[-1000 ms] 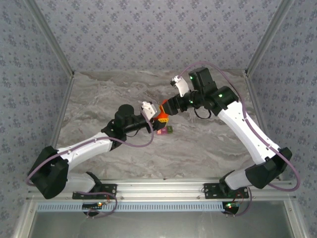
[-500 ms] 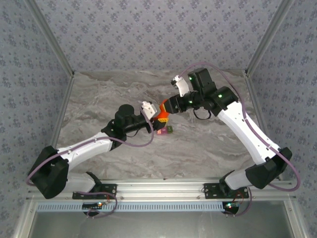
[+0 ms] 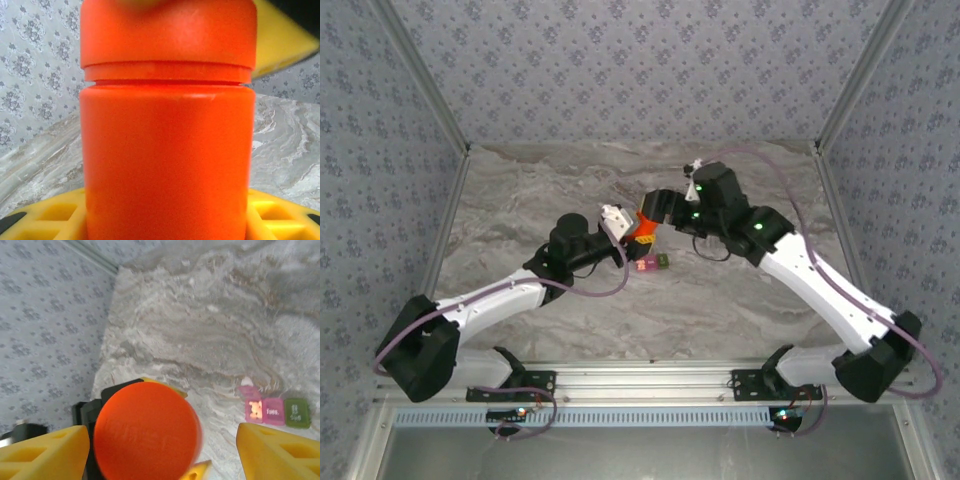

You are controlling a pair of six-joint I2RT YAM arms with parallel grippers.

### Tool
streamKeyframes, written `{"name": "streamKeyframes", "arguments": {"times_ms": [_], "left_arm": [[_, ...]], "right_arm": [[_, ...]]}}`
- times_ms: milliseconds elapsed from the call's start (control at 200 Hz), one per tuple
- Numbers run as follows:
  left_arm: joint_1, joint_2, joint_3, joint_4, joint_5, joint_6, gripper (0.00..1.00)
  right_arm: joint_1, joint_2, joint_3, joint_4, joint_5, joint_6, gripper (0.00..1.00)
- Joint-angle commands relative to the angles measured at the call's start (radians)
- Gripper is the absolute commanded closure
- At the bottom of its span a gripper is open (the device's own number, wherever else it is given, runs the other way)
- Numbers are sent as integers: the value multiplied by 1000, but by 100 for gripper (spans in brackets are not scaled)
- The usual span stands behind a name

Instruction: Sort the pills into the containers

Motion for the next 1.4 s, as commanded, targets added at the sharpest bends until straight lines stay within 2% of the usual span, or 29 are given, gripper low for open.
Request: {"name": "streamKeyframes", "arguments": {"times_ms": [0,45,85,165,245,450,650,775,844,914,989,1104,1179,1304,1349,1394], "left_arm": [[-3,-39,23,52,25,8,100],[-4,-40,27,46,36,11,100],[-4,-41,31,42,43,11,100],[-4,-39,40,27,55,10,100],[-3,-37,45,21,61,10,100],[-4,-28,46,28,66,5,100],[-5,-22,45,33,72,1,100],[-3,-26,43,32,71,4,100],[-4,-28,41,32,68,5,100],[-4,-28,40,37,67,1,100],[-4,-25,44,42,66,-4,100],[-4,-24,41,58,53,-6,100],[-4,-23,40,68,46,-5,100],[-5,-22,38,65,40,-3,100],[-5,-22,36,64,36,-3,100],[-4,-20,33,65,30,-4,100]], "right_arm": [[-136,-71,12,21,-202,-185,21],[-180,-36,57,-27,-329,-305,21],[-192,-1,105,-88,-390,-435,22],[-167,61,192,-224,-402,-655,21],[-165,130,272,-326,-414,-757,21],[-148,210,356,-378,-440,-798,21],[-130,247,349,-388,-430,-802,24],[-129,261,348,-379,-437,-786,31],[-130,269,350,-380,-439,-775,41],[-128,272,346,-371,-435,-744,51],[-115,260,321,-344,-366,-654,57],[-38,200,201,-214,-115,-311,59],[46,166,112,-106,39,-121,57],[113,152,13,74,120,124,56],[122,147,-1,105,120,163,49],[124,128,-11,122,114,174,37]]}}
